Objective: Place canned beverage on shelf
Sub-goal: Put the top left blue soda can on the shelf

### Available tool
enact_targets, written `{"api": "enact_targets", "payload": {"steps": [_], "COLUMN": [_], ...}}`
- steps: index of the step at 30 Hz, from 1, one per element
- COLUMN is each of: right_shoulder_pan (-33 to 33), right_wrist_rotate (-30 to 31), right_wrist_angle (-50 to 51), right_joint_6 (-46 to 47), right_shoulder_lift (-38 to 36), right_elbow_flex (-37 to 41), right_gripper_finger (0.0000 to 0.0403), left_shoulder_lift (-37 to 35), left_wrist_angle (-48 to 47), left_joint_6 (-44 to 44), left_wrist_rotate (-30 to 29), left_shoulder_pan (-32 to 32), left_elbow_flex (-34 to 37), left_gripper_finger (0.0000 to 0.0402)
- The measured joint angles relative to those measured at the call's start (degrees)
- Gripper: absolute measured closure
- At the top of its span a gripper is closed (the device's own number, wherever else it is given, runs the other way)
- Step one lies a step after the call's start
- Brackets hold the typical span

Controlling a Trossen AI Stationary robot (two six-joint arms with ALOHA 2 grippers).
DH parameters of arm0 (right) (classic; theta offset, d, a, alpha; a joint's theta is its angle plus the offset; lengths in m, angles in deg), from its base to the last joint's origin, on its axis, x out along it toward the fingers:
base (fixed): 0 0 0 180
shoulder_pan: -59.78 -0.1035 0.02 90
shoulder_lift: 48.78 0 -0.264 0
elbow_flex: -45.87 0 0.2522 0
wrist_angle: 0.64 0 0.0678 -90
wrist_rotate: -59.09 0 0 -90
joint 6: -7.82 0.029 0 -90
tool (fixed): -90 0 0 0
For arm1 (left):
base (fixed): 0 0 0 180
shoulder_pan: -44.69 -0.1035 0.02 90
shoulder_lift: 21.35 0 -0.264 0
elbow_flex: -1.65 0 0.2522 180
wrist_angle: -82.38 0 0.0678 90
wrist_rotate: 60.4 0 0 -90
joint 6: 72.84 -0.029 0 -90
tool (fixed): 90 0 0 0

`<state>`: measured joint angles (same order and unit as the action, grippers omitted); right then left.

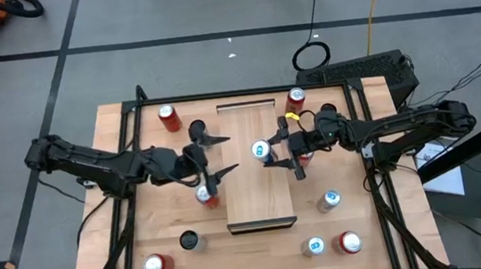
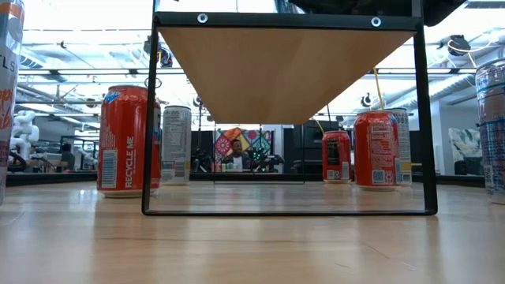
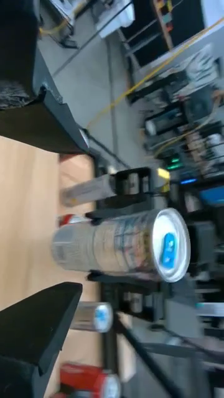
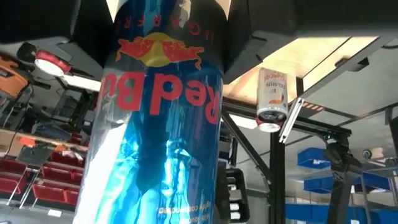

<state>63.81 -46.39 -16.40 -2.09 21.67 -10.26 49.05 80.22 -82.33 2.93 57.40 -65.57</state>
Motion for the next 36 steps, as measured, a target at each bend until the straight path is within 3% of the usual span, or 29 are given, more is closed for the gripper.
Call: {"api": "enact_targets", "payload": {"steps": [5, 9, 12, 23, 36], "right_shoulder_pan": [0.0, 0.6, 1.2, 2.3, 2.3], "right_wrist_rotate": [0.0, 0.2, 0.2, 0.2, -0.4], "right_wrist_angle": [-3.5, -4.5, -4.8, -5.9, -9.7], "right_joint_6": [-0.2, -0.2, -0.2, -0.5, 3.7], "right_shoulder_lift": [3.5, 4.8, 4.7, 6.1, 8.2], "right_elbow_flex": [0.0, 0.0, 0.0, 0.0, 0.0], "right_gripper_finger": [0.0199, 0.0199, 0.0199, 0.0199, 0.0199], "left_shoulder_lift": [-0.1, -0.1, -0.1, -0.1, -0.1], "left_wrist_angle": [8.7, 8.5, 8.4, 5.3, 5.8], "left_joint_6": [-2.1, -3.7, -9.5, -5.3, -2.8], "left_wrist_rotate": [1.2, -6.1, -7.1, 1.1, 2.7], "left_shoulder_pan": [-0.9, -1.6, -1.4, -1.0, -1.2], "left_elbow_flex": [2.4, 2.4, 2.4, 2.4, 2.4], "left_gripper_finger": [0.0049, 0.0049, 0.0049, 0.0049, 0.0049]}}
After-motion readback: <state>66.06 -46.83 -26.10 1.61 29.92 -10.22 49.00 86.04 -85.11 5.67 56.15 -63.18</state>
